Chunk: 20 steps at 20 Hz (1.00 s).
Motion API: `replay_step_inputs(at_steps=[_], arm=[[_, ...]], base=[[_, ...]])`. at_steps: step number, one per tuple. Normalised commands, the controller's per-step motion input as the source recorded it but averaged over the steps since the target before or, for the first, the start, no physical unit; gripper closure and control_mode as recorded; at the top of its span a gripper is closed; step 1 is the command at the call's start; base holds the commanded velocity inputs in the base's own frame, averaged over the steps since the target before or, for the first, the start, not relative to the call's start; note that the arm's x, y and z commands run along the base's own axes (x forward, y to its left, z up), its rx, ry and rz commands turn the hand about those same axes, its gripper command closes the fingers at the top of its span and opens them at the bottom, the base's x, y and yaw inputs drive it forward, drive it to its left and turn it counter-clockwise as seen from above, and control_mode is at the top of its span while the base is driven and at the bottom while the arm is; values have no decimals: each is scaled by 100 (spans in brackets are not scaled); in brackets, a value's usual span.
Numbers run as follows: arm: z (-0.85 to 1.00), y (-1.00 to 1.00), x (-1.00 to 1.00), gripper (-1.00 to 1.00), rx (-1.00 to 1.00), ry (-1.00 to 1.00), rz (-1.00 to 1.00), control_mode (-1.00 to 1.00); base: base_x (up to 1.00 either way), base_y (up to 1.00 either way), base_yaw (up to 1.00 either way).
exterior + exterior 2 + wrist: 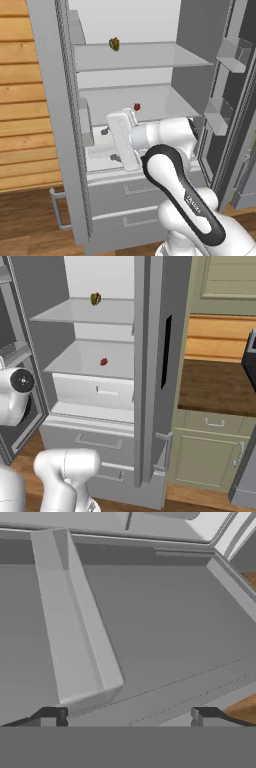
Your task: Take the strawberry from the fridge and place it on top of the pancake, located on the dining counter.
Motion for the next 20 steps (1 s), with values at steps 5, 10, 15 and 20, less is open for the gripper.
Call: replay_step_inputs(at_steps=[5,10,15,20], arm=[[2,-53,0,-100,-29,0,0,-100],[-3,-65,0,-100,-50,-2,0,-100],[-6,-68,0,-100,-61,-2,0,-100],[-7,-86,0,-100,-66,0,4,-100]], base=[[0,0,0],[0,0,0],[0,0,0],[0,0,0]])
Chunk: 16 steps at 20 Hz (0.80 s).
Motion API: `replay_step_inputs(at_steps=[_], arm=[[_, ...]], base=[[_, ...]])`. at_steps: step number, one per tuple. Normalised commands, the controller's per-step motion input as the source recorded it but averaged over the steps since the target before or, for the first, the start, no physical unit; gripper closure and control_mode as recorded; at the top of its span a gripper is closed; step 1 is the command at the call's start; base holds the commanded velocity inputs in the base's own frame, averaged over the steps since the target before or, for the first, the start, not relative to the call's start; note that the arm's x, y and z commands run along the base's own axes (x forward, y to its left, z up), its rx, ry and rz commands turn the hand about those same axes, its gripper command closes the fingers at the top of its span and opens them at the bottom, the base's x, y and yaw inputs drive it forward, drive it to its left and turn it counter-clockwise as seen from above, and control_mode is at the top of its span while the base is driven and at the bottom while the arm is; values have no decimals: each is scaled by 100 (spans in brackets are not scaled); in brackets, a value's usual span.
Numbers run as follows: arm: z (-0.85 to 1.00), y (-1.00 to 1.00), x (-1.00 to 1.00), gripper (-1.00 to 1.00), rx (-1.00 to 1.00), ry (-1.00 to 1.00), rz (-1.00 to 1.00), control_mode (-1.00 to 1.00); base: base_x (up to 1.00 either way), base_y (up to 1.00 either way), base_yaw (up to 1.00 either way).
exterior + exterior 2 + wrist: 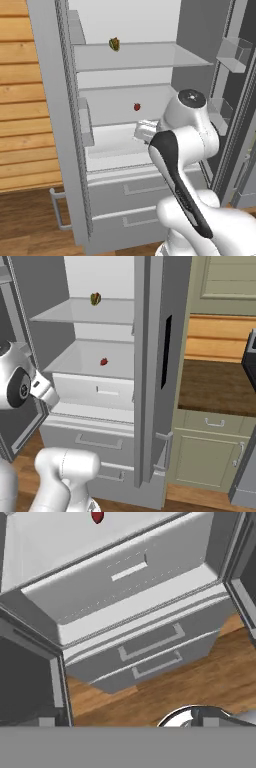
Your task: Take the strawberry from the fridge and place it on top of the pancake, located on the dining counter.
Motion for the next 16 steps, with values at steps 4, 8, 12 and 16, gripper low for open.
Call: replay_step_inputs(at_steps=[4,8,12,16], arm=[[-9,-99,0,-100,-60,3,22,-100],[0,-68,0,-100,-54,17,29,-100],[-11,-46,0,-100,-3,13,11,-100],[-3,1,0,-100,31,0,-2,-100]], base=[[0,0,0],[0,0,0],[0,0,0],[0,0,0]])
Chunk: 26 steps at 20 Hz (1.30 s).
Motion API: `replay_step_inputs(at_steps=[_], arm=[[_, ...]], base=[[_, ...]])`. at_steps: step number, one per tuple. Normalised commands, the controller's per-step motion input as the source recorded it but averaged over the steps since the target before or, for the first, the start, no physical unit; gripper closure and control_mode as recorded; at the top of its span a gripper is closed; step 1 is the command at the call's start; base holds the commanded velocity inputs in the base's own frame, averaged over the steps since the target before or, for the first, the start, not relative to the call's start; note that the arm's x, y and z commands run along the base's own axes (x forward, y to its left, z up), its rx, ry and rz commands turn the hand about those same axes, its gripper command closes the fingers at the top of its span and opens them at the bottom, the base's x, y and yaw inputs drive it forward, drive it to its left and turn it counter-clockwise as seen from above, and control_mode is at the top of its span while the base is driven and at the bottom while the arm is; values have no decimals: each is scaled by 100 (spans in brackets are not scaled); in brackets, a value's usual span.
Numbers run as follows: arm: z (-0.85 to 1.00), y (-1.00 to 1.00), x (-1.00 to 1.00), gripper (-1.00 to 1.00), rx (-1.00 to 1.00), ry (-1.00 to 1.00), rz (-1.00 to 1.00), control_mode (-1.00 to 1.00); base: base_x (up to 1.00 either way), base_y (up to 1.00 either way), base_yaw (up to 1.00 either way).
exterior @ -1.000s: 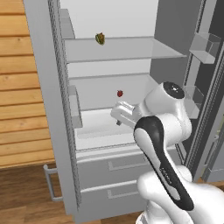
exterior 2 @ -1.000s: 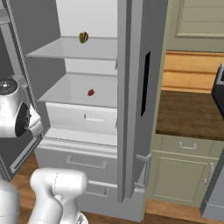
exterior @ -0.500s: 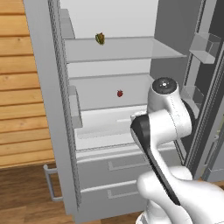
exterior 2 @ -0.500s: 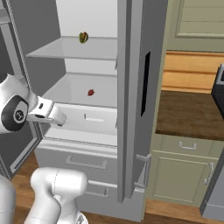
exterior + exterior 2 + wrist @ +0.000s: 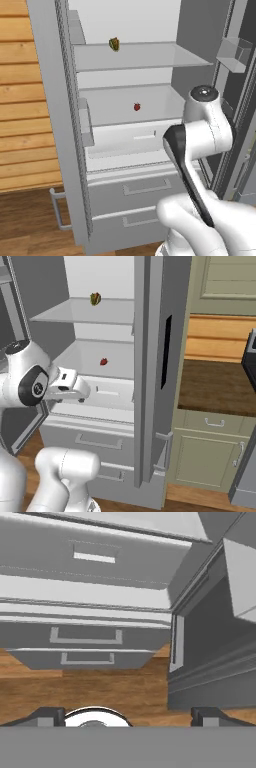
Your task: Take the strawberry from the fridge and place it on top of the pancake, located on the dining counter.
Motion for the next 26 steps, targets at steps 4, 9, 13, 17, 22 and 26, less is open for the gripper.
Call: replay_step_inputs(at_steps=[4,9,13,17,22,26], arm=[[0,0,0,-100,43,6,-4,-100],[-14,3,0,-100,17,13,-5,-100],[-33,0,0,-100,0,2,0,-100],[-39,-5,0,-100,-10,0,0,-100],[-47,-2,0,-100,-10,-2,2,-100],[-37,-3,0,-100,-6,0,4,-100]], base=[[0,0,0],[0,0,0],[0,0,0],[0,0,0],[0,0,0],[0,0,0]])
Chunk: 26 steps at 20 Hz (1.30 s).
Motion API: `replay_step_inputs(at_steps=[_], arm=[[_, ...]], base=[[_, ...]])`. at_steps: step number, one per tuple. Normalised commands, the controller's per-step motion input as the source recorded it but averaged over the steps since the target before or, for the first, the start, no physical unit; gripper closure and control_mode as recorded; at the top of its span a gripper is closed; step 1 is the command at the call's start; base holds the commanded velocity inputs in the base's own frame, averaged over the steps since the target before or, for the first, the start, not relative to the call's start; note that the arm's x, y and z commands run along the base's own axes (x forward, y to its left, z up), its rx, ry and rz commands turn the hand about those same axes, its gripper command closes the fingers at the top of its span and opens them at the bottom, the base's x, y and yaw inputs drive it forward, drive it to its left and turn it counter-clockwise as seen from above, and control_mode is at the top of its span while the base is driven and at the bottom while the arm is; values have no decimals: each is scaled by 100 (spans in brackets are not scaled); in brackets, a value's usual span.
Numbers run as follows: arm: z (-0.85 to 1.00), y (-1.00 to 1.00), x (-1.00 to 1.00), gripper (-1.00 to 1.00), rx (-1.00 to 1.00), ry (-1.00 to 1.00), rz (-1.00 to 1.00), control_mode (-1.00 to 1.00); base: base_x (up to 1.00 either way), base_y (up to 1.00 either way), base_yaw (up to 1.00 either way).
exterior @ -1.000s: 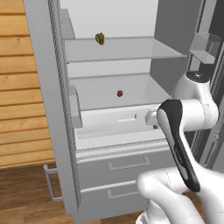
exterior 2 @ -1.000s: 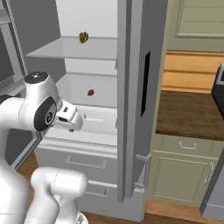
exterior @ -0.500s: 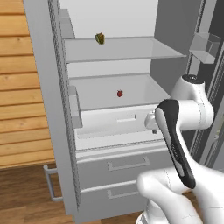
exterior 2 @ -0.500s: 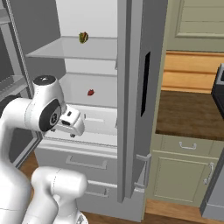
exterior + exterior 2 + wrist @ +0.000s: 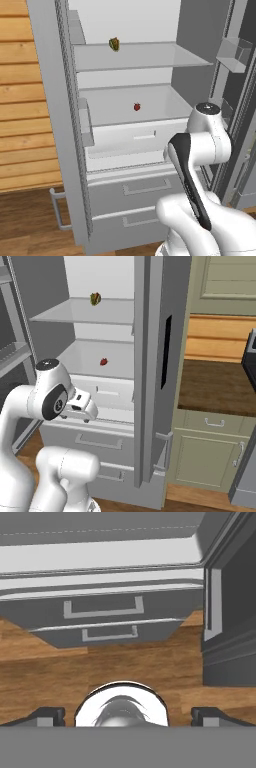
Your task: Take the strawberry from the fridge and place it on top of the pancake, located on the dining counter.
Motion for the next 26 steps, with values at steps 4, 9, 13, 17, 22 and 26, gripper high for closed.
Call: replay_step_inputs(at_steps=[4,9,13,17,22,26], arm=[[0,0,0,-100,0,2,0,-100],[0,0,0,-100,0,0,0,-100],[0,0,0,-100,0,0,0,100],[0,0,0,-100,0,0,0,100],[0,0,0,-100,0,0,0,100],[0,0,0,-100,0,0,0,100]], base=[[0,0,0],[0,0,0],[0,9,-3],[0,24,-8],[0,34,-11],[0,37,-4]])
